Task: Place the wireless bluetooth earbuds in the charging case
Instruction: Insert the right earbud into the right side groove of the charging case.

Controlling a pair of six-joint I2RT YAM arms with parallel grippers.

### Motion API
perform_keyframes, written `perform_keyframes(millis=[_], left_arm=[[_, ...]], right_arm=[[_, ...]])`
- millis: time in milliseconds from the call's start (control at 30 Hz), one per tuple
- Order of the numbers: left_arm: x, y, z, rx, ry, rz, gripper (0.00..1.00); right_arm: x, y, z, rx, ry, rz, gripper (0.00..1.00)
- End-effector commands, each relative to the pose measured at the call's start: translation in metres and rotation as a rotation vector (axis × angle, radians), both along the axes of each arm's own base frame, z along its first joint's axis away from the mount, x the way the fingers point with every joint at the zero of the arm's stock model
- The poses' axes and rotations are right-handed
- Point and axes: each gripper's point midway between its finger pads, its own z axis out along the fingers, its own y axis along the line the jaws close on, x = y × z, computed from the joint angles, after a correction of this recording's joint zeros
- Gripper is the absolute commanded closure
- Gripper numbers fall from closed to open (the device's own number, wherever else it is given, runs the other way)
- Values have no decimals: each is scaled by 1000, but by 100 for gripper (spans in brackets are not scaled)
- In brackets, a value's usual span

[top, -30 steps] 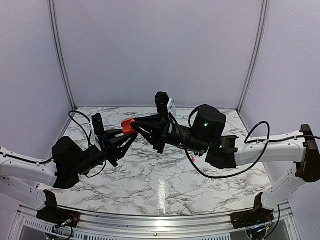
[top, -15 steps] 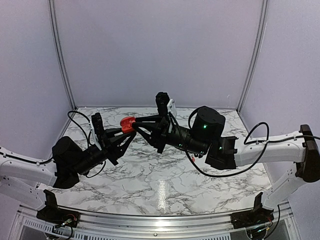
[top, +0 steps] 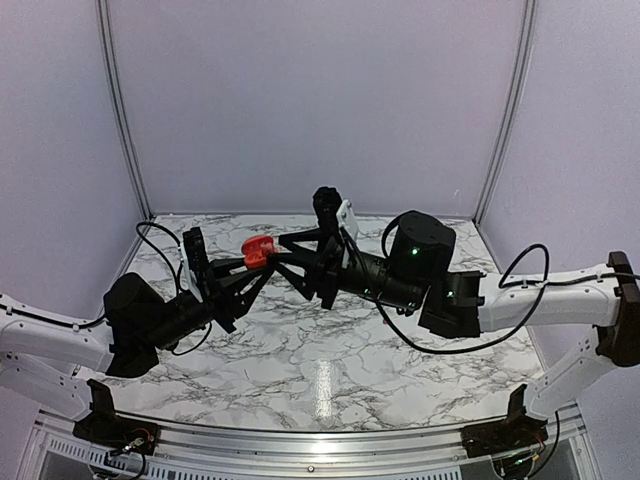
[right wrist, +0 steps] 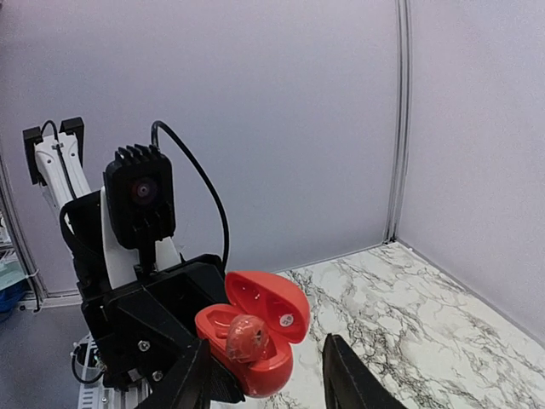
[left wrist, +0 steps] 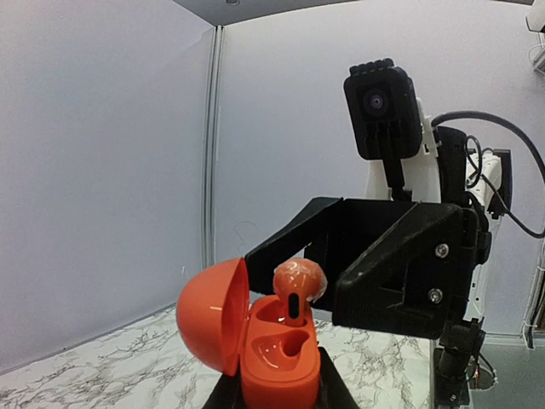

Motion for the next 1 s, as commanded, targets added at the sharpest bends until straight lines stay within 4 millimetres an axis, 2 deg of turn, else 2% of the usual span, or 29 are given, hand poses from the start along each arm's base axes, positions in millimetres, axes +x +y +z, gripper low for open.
perform_keyframes(millis=[0,100,233,367,467,967], left_arm=[[-9,3,10,-28,-28,-38,100],[-11,1,7,-15,-27,-52,100],[-12,-1,5,-4,-25,-64,100],[-13,-4,4,10,-27,-76,100],[-14,-7,3,19,-29,-86,100],[-17,-16,1,45,-38,-121,100]], right_arm=[[-13,-16,27,20,-59,15,54],[-15,-21,30,9,-67,13,55],[-22,-25,31,-7,-99,37,63],[-27,-19,26,-44,-99,82,72],[-29,-14,21,-68,-93,103,75],[-15,-12,13,-98,-74,35,87]])
